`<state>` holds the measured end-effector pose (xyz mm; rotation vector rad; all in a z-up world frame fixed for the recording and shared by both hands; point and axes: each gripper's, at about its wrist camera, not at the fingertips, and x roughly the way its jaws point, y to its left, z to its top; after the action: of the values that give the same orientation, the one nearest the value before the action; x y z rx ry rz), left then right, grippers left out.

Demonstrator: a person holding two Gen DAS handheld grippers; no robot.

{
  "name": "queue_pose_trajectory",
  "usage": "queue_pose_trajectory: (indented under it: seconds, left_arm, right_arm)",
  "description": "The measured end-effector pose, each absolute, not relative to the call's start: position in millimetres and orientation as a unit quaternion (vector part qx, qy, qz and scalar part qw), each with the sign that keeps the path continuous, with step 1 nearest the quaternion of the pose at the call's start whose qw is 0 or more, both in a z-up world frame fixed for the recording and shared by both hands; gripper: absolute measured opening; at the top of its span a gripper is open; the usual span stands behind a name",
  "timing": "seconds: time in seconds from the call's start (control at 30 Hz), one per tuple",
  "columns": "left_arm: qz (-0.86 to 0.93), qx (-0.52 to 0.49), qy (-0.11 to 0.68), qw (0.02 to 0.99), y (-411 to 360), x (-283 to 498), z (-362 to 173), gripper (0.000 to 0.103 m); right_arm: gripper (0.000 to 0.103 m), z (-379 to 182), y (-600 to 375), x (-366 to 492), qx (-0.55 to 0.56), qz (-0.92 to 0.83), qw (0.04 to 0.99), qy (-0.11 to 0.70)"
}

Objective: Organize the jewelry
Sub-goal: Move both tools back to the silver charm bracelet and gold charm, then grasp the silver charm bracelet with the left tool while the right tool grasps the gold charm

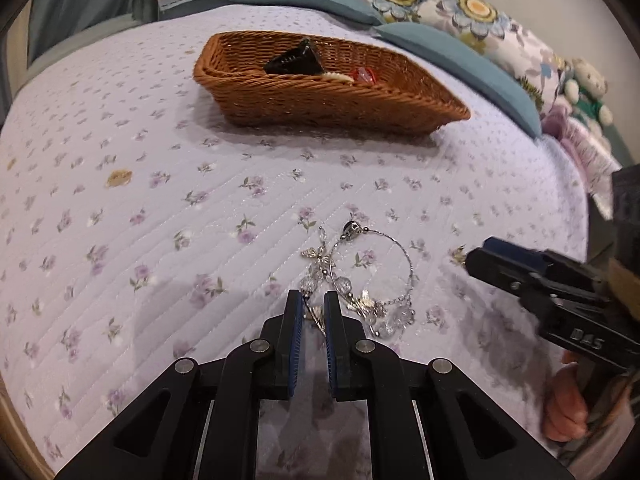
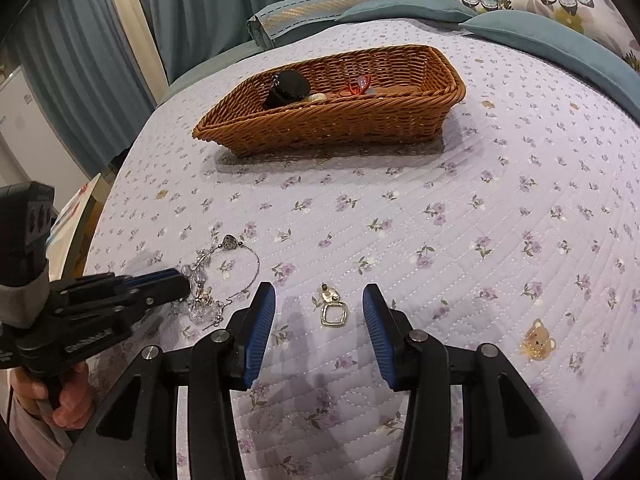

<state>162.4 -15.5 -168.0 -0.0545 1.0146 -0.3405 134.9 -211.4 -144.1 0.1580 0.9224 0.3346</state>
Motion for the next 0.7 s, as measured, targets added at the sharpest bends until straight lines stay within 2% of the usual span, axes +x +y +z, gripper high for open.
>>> queue_pose_trajectory:
  seconds: [0.17,0.37,0.4,0.47,0.53,0.57,0.7]
  left_arm:
    - [-0.163,-0.026,0.482,0.861,-17,168,-171,0.010]
    - [-0.187,-0.078,0.479,0.854,0,168,-173,0.012]
    - [-0.192,-0.089,0.479,0.852,4,167,-173,0.013]
    - [-0.199,-0.101,0.479,0.849,6,167,-173,0.017]
    - [-0.203,-0.103,0.479,0.848,6,166,-173,0.022]
    - [-0.203,-0.098,0.479,0.849,3,167,-173,0.023]
    - [-0.187,-0.046,0.476,0.858,-14,169,-171,0.024]
  right_arm:
    - [0.049,-139,-203,127,0.019,0.180,0.872,0.456]
    - [0.048,-144,-195,146,-0.025,0.178,0.864,0.471]
    - [0.046,-147,-194,150,-0.031,0.177,0.862,0.474]
    - [0.025,-152,-191,157,-0.032,0.186,0.856,0.481]
    - [0.020,-156,-187,159,-0.037,0.189,0.855,0.482]
    - [0.015,-155,-185,158,-0.041,0.188,0.856,0.479]
    - [0.014,-154,-180,155,-0.049,0.196,0.859,0.470]
